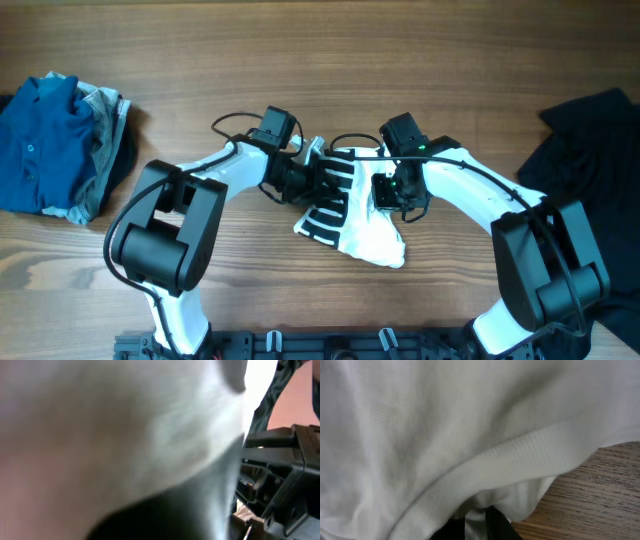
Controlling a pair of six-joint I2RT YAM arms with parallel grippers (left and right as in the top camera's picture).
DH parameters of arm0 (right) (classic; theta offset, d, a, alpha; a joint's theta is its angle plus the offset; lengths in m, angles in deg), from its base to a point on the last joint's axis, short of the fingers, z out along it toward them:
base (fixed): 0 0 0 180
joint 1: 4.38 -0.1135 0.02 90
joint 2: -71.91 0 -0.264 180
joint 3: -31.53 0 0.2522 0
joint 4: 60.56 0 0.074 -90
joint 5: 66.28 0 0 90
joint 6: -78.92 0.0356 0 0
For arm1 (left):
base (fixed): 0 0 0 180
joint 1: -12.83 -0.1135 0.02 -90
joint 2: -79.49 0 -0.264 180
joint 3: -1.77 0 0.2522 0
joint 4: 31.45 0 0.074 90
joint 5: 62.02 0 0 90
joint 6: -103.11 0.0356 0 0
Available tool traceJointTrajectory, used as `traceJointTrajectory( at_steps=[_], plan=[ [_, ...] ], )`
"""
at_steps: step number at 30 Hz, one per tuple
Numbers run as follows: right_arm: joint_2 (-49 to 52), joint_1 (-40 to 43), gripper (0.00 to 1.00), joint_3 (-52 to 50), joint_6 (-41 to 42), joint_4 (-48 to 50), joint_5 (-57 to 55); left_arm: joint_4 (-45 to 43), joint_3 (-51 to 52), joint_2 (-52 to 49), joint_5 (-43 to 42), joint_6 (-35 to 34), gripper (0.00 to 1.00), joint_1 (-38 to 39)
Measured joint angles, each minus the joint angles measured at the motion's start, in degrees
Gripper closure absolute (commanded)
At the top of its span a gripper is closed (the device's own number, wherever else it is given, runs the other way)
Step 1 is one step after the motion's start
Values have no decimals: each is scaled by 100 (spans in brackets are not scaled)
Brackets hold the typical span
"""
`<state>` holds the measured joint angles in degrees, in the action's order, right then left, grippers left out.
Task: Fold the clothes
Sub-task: 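Carry the bundle with the left gripper onto the left clothes stack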
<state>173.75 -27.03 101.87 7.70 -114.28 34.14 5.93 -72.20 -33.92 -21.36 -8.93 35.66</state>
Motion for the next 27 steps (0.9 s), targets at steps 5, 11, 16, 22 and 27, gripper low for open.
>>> traceJointTrajectory(
  at_steps=[5, 11, 16, 22, 27],
  plan=[
    [-175, 160, 80, 129, -22, -748, -173, 496, -61, 63, 35, -94, 96, -319],
    [-2124, 514, 76, 811, -63, -846, -299, 933, -1093, 1598, 463, 4, 96, -2481],
    [-2295, 514, 77, 835, -63, -914, -229, -273, -1755, 2024, 605, -507, 96, -4223],
    [-2295, 514, 78, 835, -63, -1150, -90, -1117, -1744, 2020, 955, -614, 96, -5882],
    [-2295, 514, 78, 835, -63, -1228, 57, -553, -1753, 1915, 1224, -238, 89, -6937]
  ],
)
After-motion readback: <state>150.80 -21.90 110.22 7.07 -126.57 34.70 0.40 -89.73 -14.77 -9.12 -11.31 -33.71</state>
